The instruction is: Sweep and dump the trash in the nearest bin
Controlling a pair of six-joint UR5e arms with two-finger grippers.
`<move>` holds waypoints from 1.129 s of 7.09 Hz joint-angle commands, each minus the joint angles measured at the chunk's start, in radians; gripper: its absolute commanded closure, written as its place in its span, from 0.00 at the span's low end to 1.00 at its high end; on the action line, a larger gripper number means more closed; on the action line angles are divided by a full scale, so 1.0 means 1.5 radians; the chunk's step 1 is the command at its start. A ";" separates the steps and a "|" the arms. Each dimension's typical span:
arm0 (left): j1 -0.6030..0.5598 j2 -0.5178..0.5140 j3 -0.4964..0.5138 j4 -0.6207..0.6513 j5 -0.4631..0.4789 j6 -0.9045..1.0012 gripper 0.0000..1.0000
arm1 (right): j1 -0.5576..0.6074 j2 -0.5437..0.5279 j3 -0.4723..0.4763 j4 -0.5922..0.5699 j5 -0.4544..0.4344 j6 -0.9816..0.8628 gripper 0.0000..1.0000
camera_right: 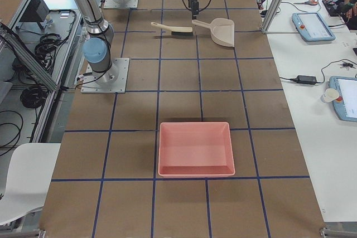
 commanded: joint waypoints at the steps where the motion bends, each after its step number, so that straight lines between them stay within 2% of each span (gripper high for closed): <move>1: 0.001 -0.011 0.009 0.000 0.004 0.002 0.00 | 0.000 -0.003 -0.003 0.023 0.001 0.004 0.00; 8: 0.005 -0.013 0.012 0.000 -0.003 0.001 0.00 | 0.000 -0.002 -0.017 0.043 0.010 0.008 0.00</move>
